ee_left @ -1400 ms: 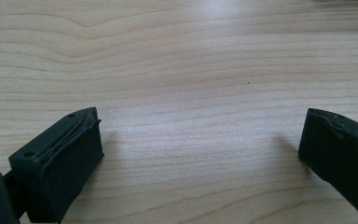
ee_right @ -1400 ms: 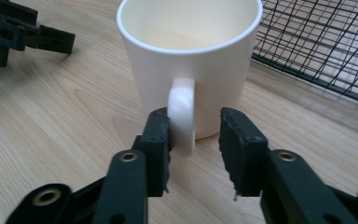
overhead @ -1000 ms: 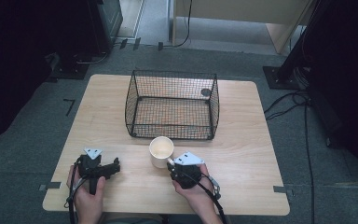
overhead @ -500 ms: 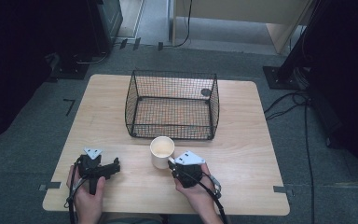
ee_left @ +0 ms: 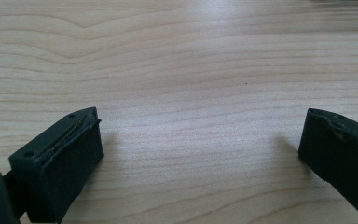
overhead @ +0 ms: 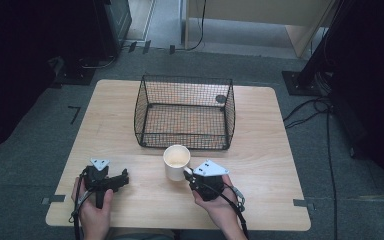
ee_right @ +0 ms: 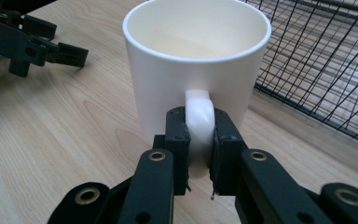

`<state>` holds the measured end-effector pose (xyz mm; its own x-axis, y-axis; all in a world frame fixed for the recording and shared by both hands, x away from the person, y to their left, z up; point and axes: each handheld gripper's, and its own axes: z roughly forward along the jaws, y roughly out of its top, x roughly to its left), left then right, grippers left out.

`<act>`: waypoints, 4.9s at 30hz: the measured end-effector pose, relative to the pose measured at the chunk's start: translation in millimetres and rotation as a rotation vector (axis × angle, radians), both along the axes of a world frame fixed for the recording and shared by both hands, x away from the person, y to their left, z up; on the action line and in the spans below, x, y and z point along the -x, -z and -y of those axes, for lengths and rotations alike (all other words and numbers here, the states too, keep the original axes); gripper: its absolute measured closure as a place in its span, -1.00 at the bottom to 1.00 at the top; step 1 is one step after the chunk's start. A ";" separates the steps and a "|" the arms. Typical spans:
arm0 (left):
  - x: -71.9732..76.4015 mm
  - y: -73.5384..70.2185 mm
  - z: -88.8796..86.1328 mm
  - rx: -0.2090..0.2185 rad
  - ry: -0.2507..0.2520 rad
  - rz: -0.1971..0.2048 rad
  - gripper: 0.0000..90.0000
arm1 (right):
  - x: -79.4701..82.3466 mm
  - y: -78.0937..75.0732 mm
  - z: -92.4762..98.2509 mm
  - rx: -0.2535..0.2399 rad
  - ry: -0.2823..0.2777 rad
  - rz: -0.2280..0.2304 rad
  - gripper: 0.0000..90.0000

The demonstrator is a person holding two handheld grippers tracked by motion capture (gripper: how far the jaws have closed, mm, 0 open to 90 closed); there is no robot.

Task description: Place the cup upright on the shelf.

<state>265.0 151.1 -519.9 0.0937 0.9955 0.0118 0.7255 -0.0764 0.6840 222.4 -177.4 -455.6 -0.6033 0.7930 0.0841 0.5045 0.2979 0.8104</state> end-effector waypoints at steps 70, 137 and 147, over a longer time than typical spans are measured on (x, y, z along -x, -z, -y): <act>-0.1 0.1 0.3 0.004 -0.003 0.002 -1.00 | -33.3 -84.7 23.6 -0.121 0.110 0.227 0.79; -1.5 0.1 2.2 0.003 0.005 0.002 -1.00 | -168.9 -32.6 38.1 -0.058 0.312 -0.046 0.79; -1.6 0.1 2.3 0.003 0.006 0.002 -1.00 | -169.9 -30.8 37.4 -0.020 0.315 -0.077 0.78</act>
<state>266.6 148.8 -520.0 0.0992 0.9950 0.0088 0.7237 -0.0782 0.6857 392.3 -214.8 -424.7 -0.3195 0.9376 0.1371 0.6293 0.1018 0.7705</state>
